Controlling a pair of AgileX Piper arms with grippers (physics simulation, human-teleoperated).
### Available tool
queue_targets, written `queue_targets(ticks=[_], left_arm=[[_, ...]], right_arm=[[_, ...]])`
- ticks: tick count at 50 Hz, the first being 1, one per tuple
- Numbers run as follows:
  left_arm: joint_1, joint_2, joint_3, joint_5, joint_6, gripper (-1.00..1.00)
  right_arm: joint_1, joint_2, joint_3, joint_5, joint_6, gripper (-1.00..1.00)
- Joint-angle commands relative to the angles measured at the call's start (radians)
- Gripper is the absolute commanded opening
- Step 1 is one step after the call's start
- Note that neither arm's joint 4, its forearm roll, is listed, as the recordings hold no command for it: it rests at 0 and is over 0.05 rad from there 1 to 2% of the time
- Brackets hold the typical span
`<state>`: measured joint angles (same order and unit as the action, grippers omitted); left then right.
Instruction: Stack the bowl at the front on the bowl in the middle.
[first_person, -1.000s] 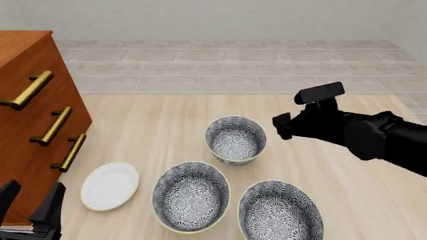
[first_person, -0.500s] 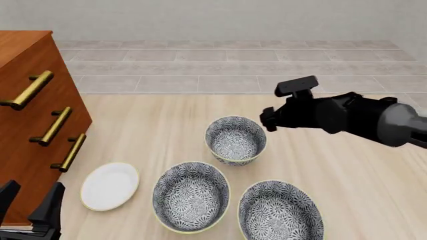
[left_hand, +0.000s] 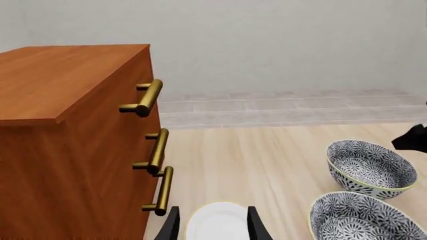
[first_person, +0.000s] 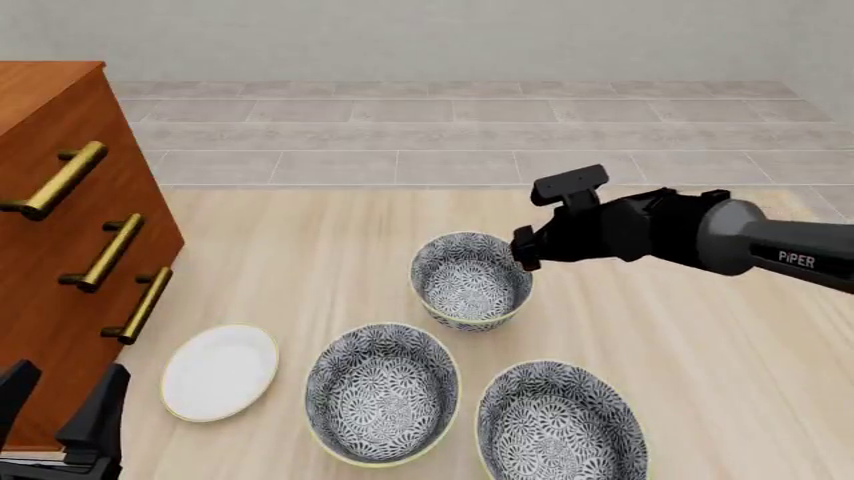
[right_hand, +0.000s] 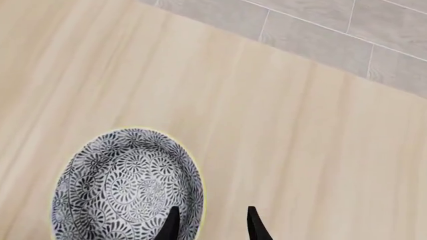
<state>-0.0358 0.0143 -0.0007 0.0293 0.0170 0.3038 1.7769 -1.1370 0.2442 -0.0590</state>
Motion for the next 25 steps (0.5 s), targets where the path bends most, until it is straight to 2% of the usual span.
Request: queue_targets(ticks=[1,25], left_arm=[[0.000,0.001,0.000,-0.002,-0.002,1.00],[0.004,-0.001,0.000,-0.003,-0.004,1.00]], right_arm=[[0.005,0.045,-0.022,-0.007,-0.016,1.00],[0.022,0.092,-0.006,-0.058,-0.022,1.00]])
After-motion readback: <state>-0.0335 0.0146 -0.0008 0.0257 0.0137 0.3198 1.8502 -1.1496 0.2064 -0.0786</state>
